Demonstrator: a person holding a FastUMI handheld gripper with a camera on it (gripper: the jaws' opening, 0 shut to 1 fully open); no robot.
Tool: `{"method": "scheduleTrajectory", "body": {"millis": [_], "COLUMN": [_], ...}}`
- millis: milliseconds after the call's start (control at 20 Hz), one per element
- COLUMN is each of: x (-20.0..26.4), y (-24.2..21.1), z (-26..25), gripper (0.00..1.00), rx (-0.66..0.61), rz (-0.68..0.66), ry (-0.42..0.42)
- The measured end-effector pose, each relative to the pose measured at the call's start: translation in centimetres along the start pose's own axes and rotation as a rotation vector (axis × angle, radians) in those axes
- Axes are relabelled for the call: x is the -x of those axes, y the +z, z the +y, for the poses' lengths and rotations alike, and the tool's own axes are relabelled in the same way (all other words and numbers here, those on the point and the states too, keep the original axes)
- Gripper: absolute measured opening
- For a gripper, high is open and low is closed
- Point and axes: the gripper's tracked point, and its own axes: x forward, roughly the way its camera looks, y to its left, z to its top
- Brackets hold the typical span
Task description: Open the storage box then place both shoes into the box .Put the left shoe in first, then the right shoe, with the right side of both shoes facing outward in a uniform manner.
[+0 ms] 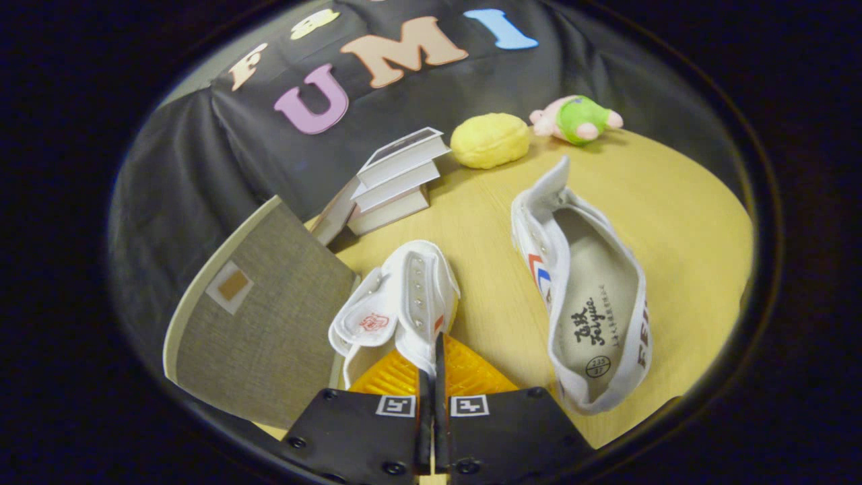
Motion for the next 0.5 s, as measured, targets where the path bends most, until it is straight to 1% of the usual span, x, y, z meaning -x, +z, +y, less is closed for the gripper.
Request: {"method": "scheduleTrajectory", "body": {"millis": [100,250,350,500], "x": [0.0,0.2,1.7,3.4], "y": [-0.1,-0.1,-0.1,0.9], "z": [0.0,0.0,0.5,2.1], "gripper": [0.05,0.04,0.04,0.04], "rx": [-0.070,-0.101,-0.131,-0.192], "rz": [0.001,-0.025,-0.038,-0.054], "ry": [0.041,0.070,0.099,0.157]}}
